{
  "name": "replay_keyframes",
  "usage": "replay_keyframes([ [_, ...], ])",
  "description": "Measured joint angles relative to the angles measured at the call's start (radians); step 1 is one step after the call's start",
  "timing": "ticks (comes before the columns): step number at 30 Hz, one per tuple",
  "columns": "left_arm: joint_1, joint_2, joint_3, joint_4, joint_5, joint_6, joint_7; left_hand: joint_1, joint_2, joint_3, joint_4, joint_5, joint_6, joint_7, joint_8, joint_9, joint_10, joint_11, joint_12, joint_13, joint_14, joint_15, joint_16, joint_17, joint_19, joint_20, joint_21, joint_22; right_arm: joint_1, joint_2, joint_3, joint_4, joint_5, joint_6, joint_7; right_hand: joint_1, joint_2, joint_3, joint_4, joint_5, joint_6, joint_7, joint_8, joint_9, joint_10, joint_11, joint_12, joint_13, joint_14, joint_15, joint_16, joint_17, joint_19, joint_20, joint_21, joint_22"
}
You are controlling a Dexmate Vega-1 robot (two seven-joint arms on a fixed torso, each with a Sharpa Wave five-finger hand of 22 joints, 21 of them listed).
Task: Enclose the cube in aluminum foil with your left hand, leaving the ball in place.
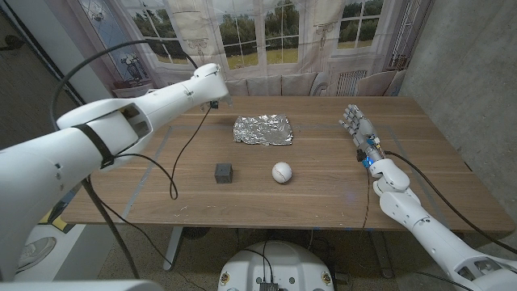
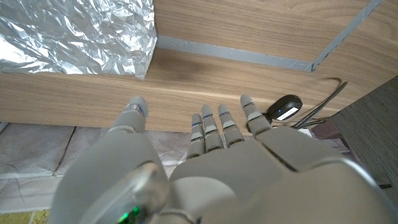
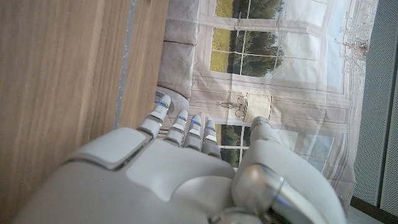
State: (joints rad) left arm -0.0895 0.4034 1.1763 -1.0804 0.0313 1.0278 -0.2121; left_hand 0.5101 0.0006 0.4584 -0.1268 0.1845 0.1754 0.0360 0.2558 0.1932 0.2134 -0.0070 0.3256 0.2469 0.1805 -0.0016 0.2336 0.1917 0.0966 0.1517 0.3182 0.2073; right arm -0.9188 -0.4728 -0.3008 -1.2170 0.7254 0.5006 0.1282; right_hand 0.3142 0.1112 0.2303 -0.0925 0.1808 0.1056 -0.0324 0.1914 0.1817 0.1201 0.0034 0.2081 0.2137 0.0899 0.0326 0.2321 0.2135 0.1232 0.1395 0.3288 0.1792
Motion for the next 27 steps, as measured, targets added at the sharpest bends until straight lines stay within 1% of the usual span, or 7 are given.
replay_keyframes([
  [5, -0.015, -0.050, 0.008, 0.092, 0.019, -0.043, -0.004, -0.006, -0.001, -0.004, 0.004, 0.000, 0.009, 0.008, 0.000, 0.000, 0.014, -0.005, 0.005, 0.002, 0.013, 0.000, 0.007, 0.000, 0.000, 0.000, 0.000, 0.000, -0.008, -0.005, 0.001, -0.012, -0.002, 0.002, -0.002, 0.000, 0.000, 0.000, 0.000, 0.000, 0.000, 0.000, 0.000, 0.000, 0.000, 0.000, 0.000, 0.000, 0.003, 0.003, 0.000, 0.000, 0.000, 0.000, 0.000, 0.000],
  [10, -0.044, -0.136, 0.019, 0.237, 0.033, -0.104, -0.014, -0.005, -0.001, -0.004, 0.004, 0.000, 0.020, 0.009, 0.000, 0.000, 0.034, 0.002, 0.008, 0.002, 0.022, 0.009, 0.007, 0.001, 0.000, 0.000, 0.000, 0.000, -0.014, -0.008, 0.002, -0.021, -0.005, 0.003, -0.007, 0.000, 0.000, 0.000, 0.000, 0.000, 0.000, 0.000, 0.000, 0.000, 0.005, 0.005, 0.000, 0.000, 0.003, 0.003, 0.000, 0.000, 0.000, 0.000, -0.002, 0.000],
  [16, -0.074, -0.233, 0.040, 0.435, 0.054, -0.283, -0.027, -0.002, 0.013, -0.004, 0.004, 0.000, 0.021, 0.011, 0.000, 0.000, 0.033, 0.013, 0.008, 0.007, 0.017, 0.014, 0.007, 0.005, -0.004, 0.004, 0.000, 0.000, -0.027, -0.015, 0.006, -0.042, -0.008, 0.004, -0.014, -0.003, 0.003, 0.000, 0.000, 0.000, 0.000, 0.000, 0.000, 0.000, 0.009, 0.002, 0.000, -0.005, 0.003, 0.003, 0.000, 0.000, 0.000, 0.000, -0.004, 0.000],
  [19, -0.080, -0.247, 0.054, 0.498, 0.062, -0.368, -0.028, -0.002, 0.013, -0.006, 0.002, 0.000, 0.015, 0.016, 0.000, 0.000, 0.030, 0.016, 0.008, 0.007, 0.016, 0.015, 0.007, 0.006, -0.004, 0.004, 0.000, 0.000, -0.031, -0.018, 0.007, -0.049, -0.009, 0.005, -0.019, -0.012, 0.001, 0.000, 0.000, 0.000, 0.000, 0.000, 0.000, 0.000, 0.009, 0.002, 0.000, -0.005, 0.003, 0.003, 0.000, 0.000, 0.000, 0.000, -0.004, 0.000],
  [22, -0.084, -0.254, 0.068, 0.536, 0.062, -0.368, -0.028, -0.002, 0.013, -0.008, 0.000, 0.000, 0.012, 0.020, -0.005, 0.000, 0.025, 0.022, 0.008, 0.011, 0.012, 0.019, 0.007, 0.006, -0.004, 0.004, 0.000, 0.000, -0.031, -0.018, 0.007, -0.049, -0.009, 0.005, -0.021, -0.012, 0.001, 0.000, 0.000, 0.000, 0.000, 0.000, 0.000, 0.000, 0.009, 0.002, 0.000, -0.005, 0.003, 0.003, 0.000, 0.000, 0.000, 0.000, -0.004, 0.000],
  [23, -0.086, -0.256, 0.078, 0.556, 0.064, -0.475, -0.023, -0.002, 0.013, -0.008, 0.000, 0.000, 0.012, 0.020, -0.005, 0.000, 0.025, 0.022, 0.008, 0.011, 0.011, 0.020, 0.007, 0.006, -0.004, 0.004, 0.000, 0.000, -0.035, -0.019, 0.009, -0.052, -0.009, 0.005, -0.023, -0.012, 0.001, 0.000, 0.000, 0.000, 0.000, 0.000, 0.000, 0.000, 0.009, 0.002, 0.000, -0.005, 0.003, 0.003, 0.000, 0.000, 0.000, 0.000, -0.004, 0.000],
  [27, -0.089, -0.257, 0.094, 0.584, 0.065, -0.531, -0.014, -0.002, 0.013, -0.008, 0.000, 0.000, 0.008, 0.024, -0.005, 0.000, 0.025, 0.022, 0.008, 0.011, 0.011, 0.020, 0.007, 0.006, -0.004, 0.004, 0.000, 0.000, -0.036, -0.019, 0.009, -0.054, -0.009, 0.006, -0.024, -0.012, 0.001, 0.000, 0.000, 0.000, 0.005, 0.006, 0.000, 0.000, 0.009, 0.002, 0.000, -0.005, 0.003, 0.003, 0.000, 0.000, 0.000, 0.000, -0.004, 0.000],
])
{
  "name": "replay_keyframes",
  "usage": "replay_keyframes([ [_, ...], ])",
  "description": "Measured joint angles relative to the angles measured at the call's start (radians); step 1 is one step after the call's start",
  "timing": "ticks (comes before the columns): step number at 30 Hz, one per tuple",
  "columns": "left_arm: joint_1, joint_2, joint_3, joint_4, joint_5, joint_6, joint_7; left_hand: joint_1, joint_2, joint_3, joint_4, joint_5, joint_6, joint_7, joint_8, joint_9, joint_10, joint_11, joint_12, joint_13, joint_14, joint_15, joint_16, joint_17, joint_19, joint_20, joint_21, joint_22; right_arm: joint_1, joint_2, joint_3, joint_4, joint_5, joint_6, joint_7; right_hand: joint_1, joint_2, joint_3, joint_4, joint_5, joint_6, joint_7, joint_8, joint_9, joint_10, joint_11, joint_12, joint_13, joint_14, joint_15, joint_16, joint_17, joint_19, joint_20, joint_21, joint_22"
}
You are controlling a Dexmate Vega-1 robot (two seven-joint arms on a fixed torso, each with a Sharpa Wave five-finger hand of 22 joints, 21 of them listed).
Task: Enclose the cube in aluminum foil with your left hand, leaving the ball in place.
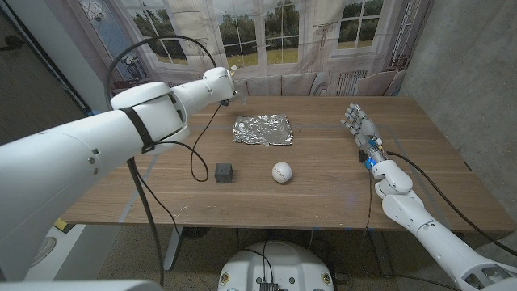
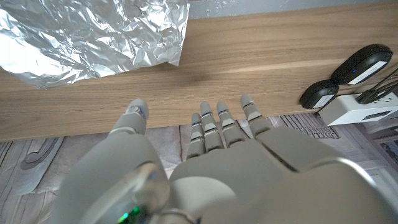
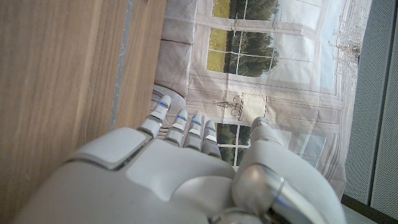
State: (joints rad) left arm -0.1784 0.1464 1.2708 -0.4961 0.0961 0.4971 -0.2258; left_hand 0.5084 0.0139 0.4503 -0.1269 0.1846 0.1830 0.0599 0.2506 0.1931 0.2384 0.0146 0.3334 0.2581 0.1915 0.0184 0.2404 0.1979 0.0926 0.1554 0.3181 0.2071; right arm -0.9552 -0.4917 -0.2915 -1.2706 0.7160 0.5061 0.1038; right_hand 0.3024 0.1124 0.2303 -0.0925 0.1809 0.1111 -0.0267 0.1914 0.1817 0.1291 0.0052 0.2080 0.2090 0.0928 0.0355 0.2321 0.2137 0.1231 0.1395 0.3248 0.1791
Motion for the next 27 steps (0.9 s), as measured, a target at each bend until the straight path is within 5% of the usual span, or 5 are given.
replay_keyframes([
  [11, -0.006, 0.013, 0.054, 0.045, 0.012, -0.134, 0.028, -0.029, 0.010, -0.021, 0.012, -0.004, 0.072, 0.045, 0.013, 0.005, 0.052, 0.023, 0.020, 0.016, 0.027, 0.019, 0.008, 0.014, 0.004, 0.004, 0.000, 0.005, 0.007, 0.002, -0.001, 0.002, -0.003, 0.001, -0.002, 0.000, 0.000, 0.000, 0.000, 0.000, 0.000, 0.000, 0.000, 0.000, 0.000, 0.000, 0.000, 0.000, 0.000, 0.000, 0.000, 0.000, 0.000, 0.000, 0.000, 0.000],
  [27, -0.013, 0.029, 0.120, 0.057, 0.070, -0.201, 0.024, -0.057, 0.019, -0.032, 0.023, -0.004, 0.104, 0.061, 0.019, 0.005, 0.077, 0.040, 0.033, 0.035, 0.038, 0.030, 0.012, 0.023, 0.007, 0.007, 0.004, 0.007, 0.035, 0.019, -0.014, 0.031, -0.009, 0.008, 0.010, -0.003, 0.003, 0.000, 0.000, 0.000, 0.000, 0.000, 0.000, 0.000, 0.000, 0.000, 0.000, 0.000, 0.005, 0.005, 0.000, -0.005, 0.009, 0.002, 0.000, 0.000],
])
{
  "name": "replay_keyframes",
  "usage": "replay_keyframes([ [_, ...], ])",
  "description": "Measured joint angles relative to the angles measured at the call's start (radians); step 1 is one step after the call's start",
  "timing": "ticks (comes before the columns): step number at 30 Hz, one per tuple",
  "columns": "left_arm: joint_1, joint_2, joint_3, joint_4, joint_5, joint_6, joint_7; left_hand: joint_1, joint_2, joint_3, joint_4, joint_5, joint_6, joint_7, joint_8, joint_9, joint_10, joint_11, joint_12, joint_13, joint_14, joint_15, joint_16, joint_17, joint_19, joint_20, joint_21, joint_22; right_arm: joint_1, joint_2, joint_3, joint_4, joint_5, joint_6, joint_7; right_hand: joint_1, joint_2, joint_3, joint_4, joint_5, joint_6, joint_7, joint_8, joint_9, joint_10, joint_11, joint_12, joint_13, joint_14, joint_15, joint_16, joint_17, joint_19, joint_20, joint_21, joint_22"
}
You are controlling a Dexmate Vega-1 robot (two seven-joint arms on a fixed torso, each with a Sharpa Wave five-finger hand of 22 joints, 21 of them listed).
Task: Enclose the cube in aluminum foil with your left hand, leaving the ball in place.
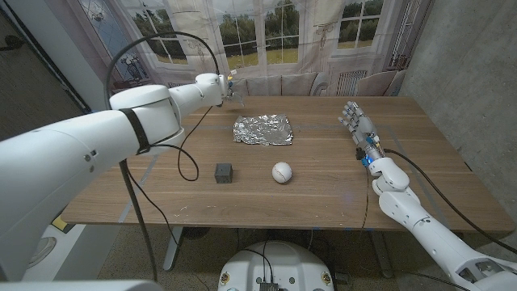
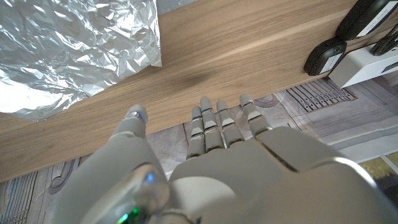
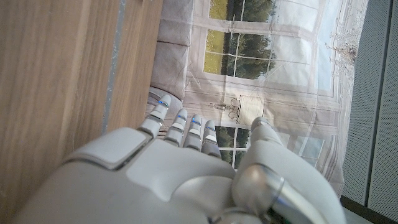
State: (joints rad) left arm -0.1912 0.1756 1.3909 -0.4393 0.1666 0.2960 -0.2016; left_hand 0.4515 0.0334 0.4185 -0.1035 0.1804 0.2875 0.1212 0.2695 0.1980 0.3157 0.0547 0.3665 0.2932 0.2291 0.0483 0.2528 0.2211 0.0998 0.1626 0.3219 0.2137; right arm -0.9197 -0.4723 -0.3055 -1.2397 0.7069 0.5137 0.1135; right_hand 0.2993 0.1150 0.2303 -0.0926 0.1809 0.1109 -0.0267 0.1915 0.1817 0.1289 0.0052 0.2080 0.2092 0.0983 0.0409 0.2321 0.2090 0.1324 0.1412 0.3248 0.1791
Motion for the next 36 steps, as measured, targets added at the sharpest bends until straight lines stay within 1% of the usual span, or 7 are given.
replay_keyframes([
  [4, 0.006, 0.004, 0.008, 0.001, 0.006, -0.016, 0.009, 0.000, 0.000, 0.000, 0.000, 0.000, 0.027, 0.004, 0.008, 0.000, 0.030, -0.001, 0.011, 0.010, 0.015, -0.004, 0.007, 0.000, 0.002, 0.002, 0.004, 0.003, 0.006, 0.003, -0.003, 0.008, -0.003, 0.002, 0.002, -0.005, 0.000, 0.000, 0.000, 0.000, 0.000, 0.000, 0.000, 0.000, 0.000, 0.000, 0.000, 0.000, 0.000, 0.000, 0.000, 0.000, 0.000, 0.000, 0.000, 0.000],
  [8, 0.013, 0.009, 0.011, 0.001, 0.008, -0.034, 0.016, 0.000, 0.000, 0.000, 0.000, 0.000, 0.038, 0.004, 0.008, 0.000, 0.034, 0.003, 0.019, 0.015, 0.022, -0.003, 0.007, 0.000, 0.007, 0.007, 0.007, 0.003, 0.010, 0.006, -0.004, 0.014, -0.004, 0.005, 0.003, -0.008, 0.000, 0.000, 0.000, 0.000, 0.000, 0.000, 0.000, 0.000, 0.000, 0.000, 0.000, 0.000, 0.000, 0.000, 0.000, 0.000, 0.000, 0.000, -0.002, 0.000],
  [10, 0.017, 0.013, 0.011, 0.002, 0.007, -0.044, 0.016, 0.000, 0.000, 0.000, 0.000, 0.000, 0.045, 0.011, 0.009, 0.000, 0.036, 0.004, 0.020, 0.018, 0.027, -0.006, 0.007, 0.000, 0.007, 0.007, 0.007, 0.003, 0.011, 0.007, -0.004, 0.016, -0.005, 0.006, 0.003, -0.008, 0.000, 0.000, 0.000, 0.000, 0.000, 0.000, 0.000, 0.000, 0.000, 0.000, 0.000, -0.004, 0.000, 0.000, 0.000, 0.000, 0.000, 0.000, -0.008, 0.000],
  [14, 0.022, 0.016, 0.013, 0.002, 0.006, -0.060, 0.012, 0.000, 0.000, 0.000, 0.000, 0.000, 0.069, 0.014, 0.012, 0.000, 0.064, 0.001, 0.035, 0.025, 0.043, -0.007, 0.014, 0.000, 0.015, 0.010, 0.011, 0.004, 0.011, 0.008, -0.004, 0.016, -0.006, 0.007, 0.002, -0.008, 0.000, 0.000, 0.000, 0.000, 0.000, 0.000, 0.000, 0.000, 0.000, 0.000, 0.000, -0.005, 0.000, 0.000, 0.000, 0.000, 0.000, 0.000, -0.008, 0.000],
  [26, 0.033, 0.017, 0.032, 0.003, 0.027, -0.085, -0.014, 0.001, 0.001, 0.006, -0.006, 0.000, 0.081, 0.015, 0.012, -0.003, 0.068, 0.004, 0.044, 0.039, 0.054, -0.007, 0.014, 0.000, 0.019, 0.012, 0.015, 0.007, 0.004, 0.007, -0.004, 0.005, -0.006, 0.007, -0.007, -0.012, -0.004, 0.000, 0.000, -0.004, 0.000, 0.000, 0.000, 0.000, 0.006, 0.006, 0.000, -0.005, 0.000, 0.000, 0.000, 0.000, 0.000, 0.000, -0.008, 0.000],
  [31, 0.039, 0.018, 0.038, 0.003, 0.033, -0.098, -0.022, 0.004, 0.012, 0.008, -0.008, 0.000, 0.095, 0.022, 0.012, -0.003, 0.084, 0.002, 0.052, 0.047, 0.066, -0.009, 0.015, 0.005, 0.027, 0.009, 0.019, 0.007, 0.003, 0.007, -0.003, 0.005, -0.006, 0.009, -0.007, -0.015, 0.000, 0.000, 0.000, -0.004, 0.004, -0.004, 0.000, 0.000, 0.006, 0.006, 0.000, -0.005, 0.005, 0.005, 0.000, 0.000, 0.000, 0.000, -0.008, 0.000],
  [36, 0.045, 0.017, 0.046, 0.003, 0.035, -0.105, -0.027, 0.013, 0.023, 0.011, -0.011, 0.000, 0.100, 0.024, 0.012, -0.003, 0.089, 0.008, 0.052, 0.053, 0.075, -0.010, 0.021, 0.005, 0.032, 0.014, 0.023, 0.007, 0.003, 0.008, -0.003, 0.009, -0.006, 0.014, -0.007, -0.016, 0.000, 0.004, 0.004, -0.004, 0.004, -0.004, 0.000, 0.000, 0.005, 0.006, 0.000, -0.005, 0.009, 0.002, 0.000, 0.000, 0.000, 0.000, -0.008, 0.000],
])
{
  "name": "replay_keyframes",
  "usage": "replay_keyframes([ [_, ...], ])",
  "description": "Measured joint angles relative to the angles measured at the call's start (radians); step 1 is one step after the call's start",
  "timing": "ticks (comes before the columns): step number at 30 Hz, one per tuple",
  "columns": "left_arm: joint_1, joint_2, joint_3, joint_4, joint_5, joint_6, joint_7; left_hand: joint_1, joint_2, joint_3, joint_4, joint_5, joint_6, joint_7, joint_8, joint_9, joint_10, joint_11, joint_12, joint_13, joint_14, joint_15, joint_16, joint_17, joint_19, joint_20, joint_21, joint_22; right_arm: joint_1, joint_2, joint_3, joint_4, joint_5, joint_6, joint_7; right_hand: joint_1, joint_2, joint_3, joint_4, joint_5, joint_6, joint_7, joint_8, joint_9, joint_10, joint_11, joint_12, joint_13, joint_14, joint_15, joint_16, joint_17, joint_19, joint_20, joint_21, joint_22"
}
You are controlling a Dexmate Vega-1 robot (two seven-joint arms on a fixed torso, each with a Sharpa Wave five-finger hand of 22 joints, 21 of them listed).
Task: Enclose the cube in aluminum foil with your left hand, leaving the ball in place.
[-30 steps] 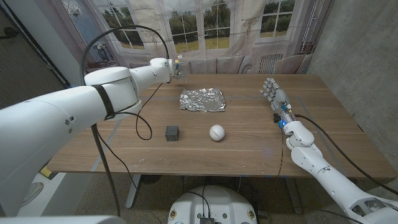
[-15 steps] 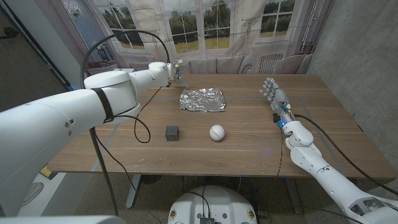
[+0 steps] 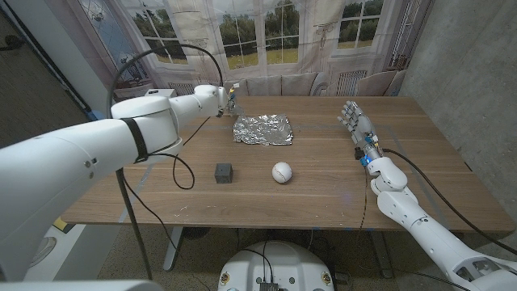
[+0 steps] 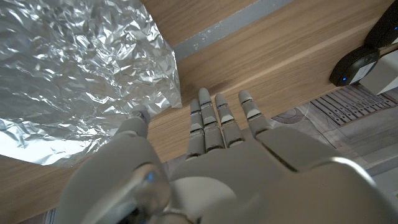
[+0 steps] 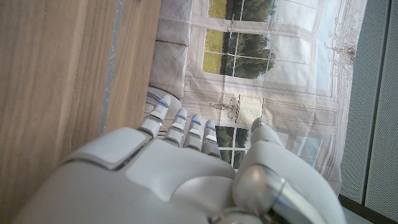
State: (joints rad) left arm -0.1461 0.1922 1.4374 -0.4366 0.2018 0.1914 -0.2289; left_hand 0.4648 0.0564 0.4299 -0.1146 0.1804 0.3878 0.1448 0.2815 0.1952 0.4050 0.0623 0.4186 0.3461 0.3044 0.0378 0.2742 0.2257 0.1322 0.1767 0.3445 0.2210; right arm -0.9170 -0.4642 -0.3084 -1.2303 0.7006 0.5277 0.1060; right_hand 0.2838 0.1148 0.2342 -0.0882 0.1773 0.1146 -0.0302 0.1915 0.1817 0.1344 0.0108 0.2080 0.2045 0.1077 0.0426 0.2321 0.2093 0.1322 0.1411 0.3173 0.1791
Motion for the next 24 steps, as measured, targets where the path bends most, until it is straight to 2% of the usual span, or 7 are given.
replay_keyframes([
  [8, 0.008, -0.005, 0.023, 0.000, -0.009, -0.009, -0.010, 0.036, 0.058, 0.029, -0.021, 0.000, 0.004, 0.004, 0.000, 0.000, 0.003, -0.003, 0.011, 0.014, 0.005, 0.004, 0.000, 0.004, 0.005, 0.005, 0.008, 0.005, -0.003, 0.002, 0.003, 0.007, 0.000, 0.008, 0.001, -0.008, 0.001, -0.004, 0.004, 0.000, 0.003, 0.003, 0.000, 0.000, 0.004, 0.004, 0.000, 0.000, 0.007, 0.004, 0.000, 0.000, 0.004, 0.004, 0.000, 0.000],
  [16, 0.016, -0.013, 0.047, 0.000, -0.014, -0.011, -0.013, 0.105, 0.127, 0.084, -0.033, 0.015, 0.019, 0.003, -0.008, 0.000, 0.020, -0.009, 0.027, 0.038, 0.033, -0.006, 0.025, 0.017, 0.027, -0.001, 0.022, 0.006, -0.012, 0.003, 0.007, 0.008, 0.003, 0.015, 0.002, -0.016, -0.002, -0.007, 0.007, 0.000, 0.003, 0.003, 0.000, 0.000, 0.005, 0.005, 0.000, 0.000, 0.012, 0.009, 0.000, 0.003, 0.004, 0.004, 0.000, 0.005],
  [19, 0.021, -0.016, 0.039, 0.000, -0.007, -0.013, -0.008, 0.134, 0.155, 0.123, -0.028, 0.025, 0.051, -0.006, -0.008, 0.000, 0.050, -0.021, 0.042, 0.052, 0.057, -0.015, 0.048, 0.033, 0.045, 0.005, 0.039, 0.009, -0.016, 0.003, 0.009, 0.008, 0.005, 0.015, 0.001, -0.019, 0.000, -0.009, 0.009, 0.000, 0.003, 0.003, 0.000, 0.000, 0.009, 0.009, 0.000, 0.000, 0.012, 0.009, 0.000, 0.003, 0.007, 0.007, 0.000, 0.005],
  [21, 0.025, -0.018, 0.031, 0.000, -0.007, -0.014, -0.001, 0.167, 0.153, 0.149, -0.023, 0.028, 0.088, -0.015, 0.001, 0.001, 0.082, -0.037, 0.061, 0.066, 0.084, -0.031, 0.067, 0.046, 0.060, -0.002, 0.051, 0.011, -0.019, 0.002, 0.011, 0.007, 0.007, 0.016, 0.000, -0.018, 0.000, -0.009, 0.009, 0.000, 0.003, 0.003, 0.000, 0.000, 0.009, 0.009, 0.000, 0.000, 0.012, 0.009, 0.000, 0.002, 0.007, 0.007, 0.000, 0.005],
  [24, 0.031, -0.021, 0.017, 0.000, -0.009, -0.013, 0.019, 0.233, 0.157, 0.204, -0.012, 0.035, 0.175, -0.045, 0.020, 0.002, 0.161, -0.066, 0.106, 0.092, 0.165, -0.071, 0.121, 0.078, 0.114, -0.009, 0.089, 0.018, -0.021, 0.002, 0.012, 0.007, 0.009, 0.016, -0.001, -0.027, 0.003, -0.009, 0.009, 0.000, 0.003, 0.003, 0.000, 0.000, 0.009, 0.009, 0.000, 0.000, 0.012, 0.009, 0.000, 0.002, 0.007, 0.007, -0.006, 0.005],
])
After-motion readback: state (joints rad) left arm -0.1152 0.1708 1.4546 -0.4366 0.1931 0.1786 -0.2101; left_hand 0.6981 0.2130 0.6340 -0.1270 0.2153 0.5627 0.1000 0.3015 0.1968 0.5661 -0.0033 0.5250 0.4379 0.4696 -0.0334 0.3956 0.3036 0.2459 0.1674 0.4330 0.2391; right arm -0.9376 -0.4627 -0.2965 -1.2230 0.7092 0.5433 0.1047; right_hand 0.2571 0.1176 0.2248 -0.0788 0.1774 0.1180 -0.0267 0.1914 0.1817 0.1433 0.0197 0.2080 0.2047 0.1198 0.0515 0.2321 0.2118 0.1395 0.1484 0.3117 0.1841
